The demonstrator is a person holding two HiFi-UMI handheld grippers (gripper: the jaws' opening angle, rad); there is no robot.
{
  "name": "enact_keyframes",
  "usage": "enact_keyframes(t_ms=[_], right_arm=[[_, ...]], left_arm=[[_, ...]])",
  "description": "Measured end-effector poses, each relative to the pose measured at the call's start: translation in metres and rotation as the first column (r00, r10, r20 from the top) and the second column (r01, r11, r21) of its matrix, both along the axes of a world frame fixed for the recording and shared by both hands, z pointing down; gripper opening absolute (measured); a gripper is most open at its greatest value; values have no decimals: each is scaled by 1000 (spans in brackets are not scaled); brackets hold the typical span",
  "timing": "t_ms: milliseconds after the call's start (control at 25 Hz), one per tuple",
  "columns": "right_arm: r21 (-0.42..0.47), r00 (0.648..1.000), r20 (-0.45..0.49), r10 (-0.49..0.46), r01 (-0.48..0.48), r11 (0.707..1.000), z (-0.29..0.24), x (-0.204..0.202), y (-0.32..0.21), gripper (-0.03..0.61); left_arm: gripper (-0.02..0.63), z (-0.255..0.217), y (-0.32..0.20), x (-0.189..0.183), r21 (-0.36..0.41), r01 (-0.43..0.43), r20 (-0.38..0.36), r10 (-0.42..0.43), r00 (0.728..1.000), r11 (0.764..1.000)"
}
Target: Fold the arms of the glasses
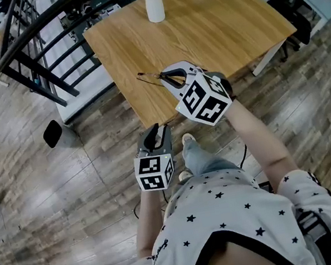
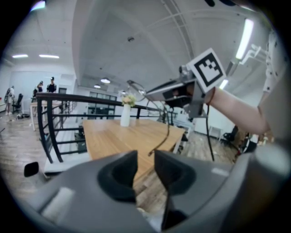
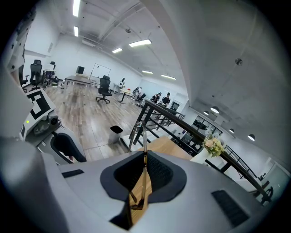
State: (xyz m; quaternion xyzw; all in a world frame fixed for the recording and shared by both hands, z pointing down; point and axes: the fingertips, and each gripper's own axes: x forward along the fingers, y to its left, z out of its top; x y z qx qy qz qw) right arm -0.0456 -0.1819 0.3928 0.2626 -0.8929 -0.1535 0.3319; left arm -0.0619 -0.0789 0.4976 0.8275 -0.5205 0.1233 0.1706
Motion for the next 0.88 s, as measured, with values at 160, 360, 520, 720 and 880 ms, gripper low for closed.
enact_keyframes(t_ms=[160,360,520,720,880], right_arm=[[-4,1000,-2,2,-2,1000,2,1,1,20],[-9,1000,-10,1,-1,1000,6,5,4,20],[-19,1000,-19,-1,1,1000,12,6,7,20],[-36,1000,-26,-7,6,999,19,6,11,20],[-48,1000,-29,-12,10,999,27,6,15,20]], left_arm=[[106,0,-2,-6,-2,16,-2,-16,1000,1000],[106,-3,-7,-15,7,52,-10,-52,999,999],[106,-7,-12,-24,20,81,-10,-80,997,997],[106,-10,-18,-34,21,110,-3,-110,994,994],[106,-10,-21,-39,21,130,-2,-130,991,991]])
